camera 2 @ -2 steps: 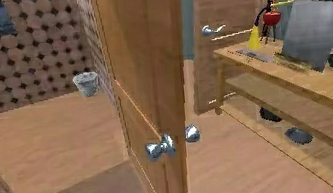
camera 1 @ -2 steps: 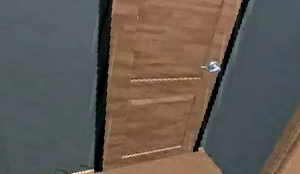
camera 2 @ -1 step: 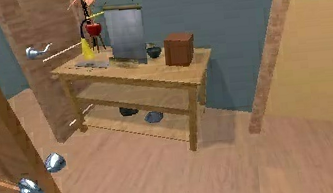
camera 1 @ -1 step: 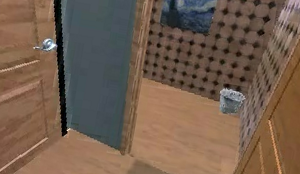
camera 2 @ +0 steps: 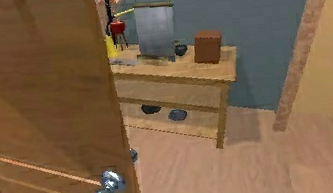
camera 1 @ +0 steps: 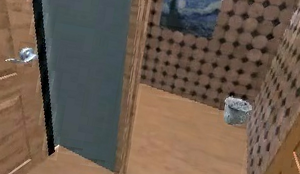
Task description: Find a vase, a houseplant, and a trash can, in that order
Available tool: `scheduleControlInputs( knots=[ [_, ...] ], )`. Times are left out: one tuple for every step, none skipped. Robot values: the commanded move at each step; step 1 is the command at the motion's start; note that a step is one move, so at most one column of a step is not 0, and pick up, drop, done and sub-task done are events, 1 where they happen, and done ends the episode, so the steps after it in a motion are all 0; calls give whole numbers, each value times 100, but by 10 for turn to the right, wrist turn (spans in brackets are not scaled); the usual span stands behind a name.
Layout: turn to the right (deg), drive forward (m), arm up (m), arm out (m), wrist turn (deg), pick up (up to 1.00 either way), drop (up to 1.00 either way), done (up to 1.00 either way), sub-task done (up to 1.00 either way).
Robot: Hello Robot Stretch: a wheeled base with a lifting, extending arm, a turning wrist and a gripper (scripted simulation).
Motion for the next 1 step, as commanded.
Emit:
scheduleControlInputs(
  knots=[
    [210, 0, 0, 0, 0, 0, 0, 0, 0]
  ],
)
